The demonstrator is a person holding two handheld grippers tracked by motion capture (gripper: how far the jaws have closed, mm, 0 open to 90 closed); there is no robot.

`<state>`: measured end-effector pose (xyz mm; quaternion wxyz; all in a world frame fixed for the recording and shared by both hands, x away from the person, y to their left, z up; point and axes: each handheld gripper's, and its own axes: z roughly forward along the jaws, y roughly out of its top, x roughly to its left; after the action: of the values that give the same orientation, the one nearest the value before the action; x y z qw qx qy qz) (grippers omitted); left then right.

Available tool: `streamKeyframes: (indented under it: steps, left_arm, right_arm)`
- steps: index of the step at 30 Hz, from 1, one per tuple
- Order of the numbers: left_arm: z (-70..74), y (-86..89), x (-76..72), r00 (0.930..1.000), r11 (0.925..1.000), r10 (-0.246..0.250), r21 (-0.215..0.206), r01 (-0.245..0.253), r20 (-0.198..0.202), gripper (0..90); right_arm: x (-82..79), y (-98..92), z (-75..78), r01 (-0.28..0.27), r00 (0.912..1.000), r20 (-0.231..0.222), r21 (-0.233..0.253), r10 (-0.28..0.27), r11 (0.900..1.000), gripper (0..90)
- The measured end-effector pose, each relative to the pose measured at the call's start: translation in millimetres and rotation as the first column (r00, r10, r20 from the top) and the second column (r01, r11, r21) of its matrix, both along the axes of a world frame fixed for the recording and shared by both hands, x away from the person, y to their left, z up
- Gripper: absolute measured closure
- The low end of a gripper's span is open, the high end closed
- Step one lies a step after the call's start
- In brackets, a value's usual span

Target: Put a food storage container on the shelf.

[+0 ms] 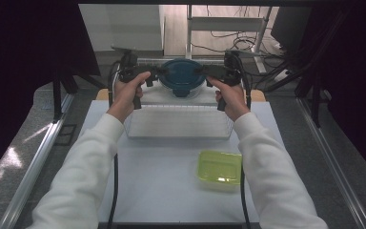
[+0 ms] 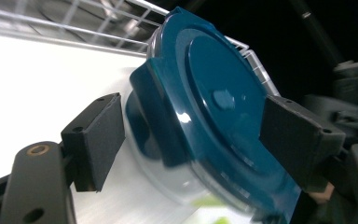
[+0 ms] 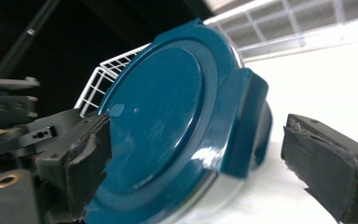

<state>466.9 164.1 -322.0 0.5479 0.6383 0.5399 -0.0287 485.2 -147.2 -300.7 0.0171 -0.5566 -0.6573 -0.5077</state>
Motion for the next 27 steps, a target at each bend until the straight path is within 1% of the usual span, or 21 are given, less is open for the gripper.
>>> streamKeyframes:
  steps: [1, 2, 3, 5, 6, 9, 10, 11, 12, 13, 14, 15, 16, 17, 18, 19, 21, 22, 27]
  left_arm:
    - [2.9, 2.5, -11.4, 0.9992, 0.9995, 0.009, 0.029, -0.010, 0.038, 20.6]
    - [2.9, 2.5, -11.4, 0.9992, 0.9995, 0.009, 0.029, -0.010, 0.038, 20.9]
    - [3.2, 6.4, -23.3, 0.9980, 0.9990, 0.007, 0.044, -0.009, 0.063, 21.4]
    - [1.2, 9.6, -36.3, 0.9963, 0.9978, 0.000, 0.066, -0.005, 0.086, 23.5]
    - [-0.4, 11.2, -43.3, 0.9952, 0.9970, -0.008, 0.077, 0.000, 0.097, 24.3]
    - [-7.4, 16.2, -65.0, 0.9923, 0.9954, -0.021, 0.095, 0.009, 0.122, 24.4]
    - [-7.4, 16.2, -65.0, 0.9923, 0.9954, -0.021, 0.095, 0.009, 0.122, 24.5]
    - [-10.2, 17.7, -72.8, 0.9910, 0.9948, -0.029, 0.100, 0.015, 0.131, 24.5]
    - [-13.4, 19.1, -80.7, 0.9898, 0.9944, -0.035, 0.104, 0.020, 0.138, 24.6]
    - [-19.4, 21.1, -93.8, 0.9882, 0.9949, -0.048, 0.095, 0.034, 0.146, 24.6]
    - [-19.4, 21.1, -93.8, 0.9882, 0.9949, -0.048, 0.095, 0.034, 0.146, 24.5]
    - [-28.1, 22.6, -109.7, 0.9851, 0.9931, -0.062, 0.109, 0.044, 0.161, 24.6]
    - [-28.1, 22.6, -109.7, 0.9851, 0.9931, -0.062, 0.109, 0.044, 0.161, 24.7]
    - [-37.8, 22.9, -120.5, 0.9839, 0.9879, -0.064, 0.150, 0.039, 0.167, 24.7]
    - [-37.8, 22.9, -120.5, 0.9839, 0.9879, -0.064, 0.150, 0.039, 0.167, 24.7]
    - [-48.3, 23.1, -130.1, 0.9839, 0.9845, -0.073, 0.169, 0.045, 0.163, 24.7]
    - [-57.6, 22.4, -140.3, 0.9831, 0.9786, -0.083, 0.200, 0.049, 0.163, 24.6]
    - [-61.6, 22.1, -145.6, 0.9827, 0.9760, -0.088, 0.211, 0.053, 0.163, 24.6]
    - [-80.6, 18.1, -171.3, 0.9802, 0.9706, -0.121, 0.226, 0.084, 0.157, 24.7]
  right_arm:
    - [-8.3, -3.6, 4.4, -0.009, 0.9991, 0.041, -0.031, 0.010, 0.999, 7.7]
    - [-8.3, -3.6, 4.4, -0.009, 0.9991, 0.041, -0.031, 0.010, 0.999, 7.7]
    - [-16.9, -8.2, 6.1, -0.028, 0.9969, 0.072, -0.059, 0.032, 0.998, 8.6]
    - [-25.5, -13.4, 4.9, -0.044, 0.9935, 0.101, -0.096, 0.053, 0.994, 10.1]
    - [-30.2, -16.2, 3.5, -0.049, 0.9925, 0.106, -0.105, 0.060, 0.993, 11.2]
    - [-45.4, -25.0, -3.3, -0.086, 0.9892, 0.110, -0.103, 0.097, 0.991, 13.2]
    - [-45.4, -25.0, -3.3, -0.086, 0.9892, 0.110, -0.103, 0.097, 0.991, 13.2]
    - [-51.2, -28.1, -5.5, -0.093, 0.9868, 0.122, -0.112, 0.107, 0.989, 14.4]
    - [-63.6, -34.4, -8.8, -0.099, 0.9806, 0.153, -0.151, 0.122, 0.984, 16.2]
    - [-68.3, -36.7, -10.3, -0.104, 0.9778, 0.163, -0.164, 0.131, 0.981, 16.9]
    - [-68.3, -36.7, -10.3, -0.104, 0.9778, 0.163, -0.164, 0.131, 0.981, 16.9]
    - [-82.0, -43.9, -15.6, -0.130, 0.9703, 0.180, -0.174, 0.161, 0.976, 18.9]
    - [-82.0, -43.9, -15.6, -0.130, 0.9703, 0.180, -0.174, 0.161, 0.976, 18.9]
    - [-94.6, -50.2, -21.8, -0.141, 0.9663, 0.190, -0.176, 0.174, 0.974, 19.6]
    - [-94.6, -50.2, -21.8, -0.141, 0.9663, 0.190, -0.176, 0.174, 0.974, 19.6]
    - [-106.8, -56.1, -29.5, -0.140, 0.9634, 0.200, -0.190, 0.178, 0.972, 20.0]
    - [-118.8, -61.7, -38.3, -0.140, 0.9617, 0.206, -0.197, 0.181, 0.970, 20.6]
    - [-124.3, -64.2, -43.2, -0.147, 0.9608, 0.202, -0.206, 0.190, 0.967, 20.6]
    - [-148.7, -73.8, -66.4, -0.153, 0.9556, 0.206, -0.261, 0.210, 0.953, 21.4]
